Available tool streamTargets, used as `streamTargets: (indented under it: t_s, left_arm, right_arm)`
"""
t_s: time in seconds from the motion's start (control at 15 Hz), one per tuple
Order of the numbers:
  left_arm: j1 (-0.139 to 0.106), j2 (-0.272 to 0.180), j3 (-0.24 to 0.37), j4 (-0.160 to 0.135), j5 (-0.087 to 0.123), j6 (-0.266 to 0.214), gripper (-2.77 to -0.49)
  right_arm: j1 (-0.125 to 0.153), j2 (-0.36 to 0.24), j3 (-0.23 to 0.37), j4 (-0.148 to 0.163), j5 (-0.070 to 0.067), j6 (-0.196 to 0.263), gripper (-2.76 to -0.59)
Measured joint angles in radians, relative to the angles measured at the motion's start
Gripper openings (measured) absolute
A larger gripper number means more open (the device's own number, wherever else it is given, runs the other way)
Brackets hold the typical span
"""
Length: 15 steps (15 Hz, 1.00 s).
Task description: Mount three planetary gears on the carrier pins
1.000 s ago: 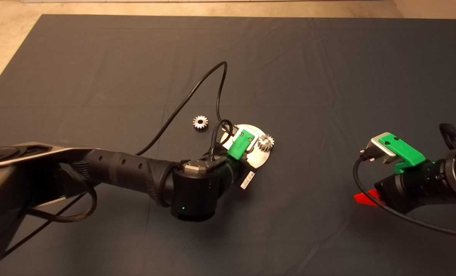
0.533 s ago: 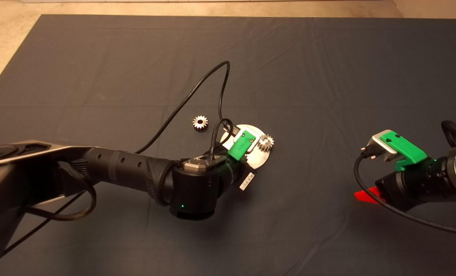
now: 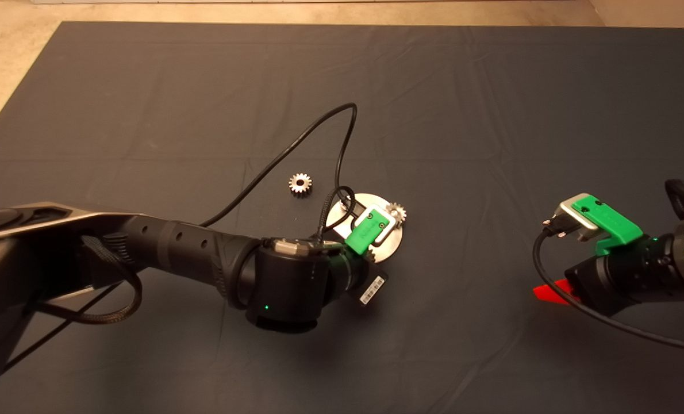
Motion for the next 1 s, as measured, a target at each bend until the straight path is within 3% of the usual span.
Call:
streamTargets:
  t_s: [0.27,0.53,1.0]
  left_arm:
    - [-0.023,-0.004,0.001,-0.029,0.001,0.000,-2.54]
    - [-0.056,-0.005,0.001,-0.030,0.005,0.000,-2.54]
    - [-0.063,-0.005,0.001,-0.034,0.004,-0.006,-2.54]
  right_arm:
    - [0.000,-0.010,0.000,0.000,0.000,-0.004,-1.47]
    - [0.000,-0.023,0.000,0.000,0.000,-0.015,-1.47]
    - [0.000,-0.031,0.000,0.000,0.000,-0.021,-1.47]
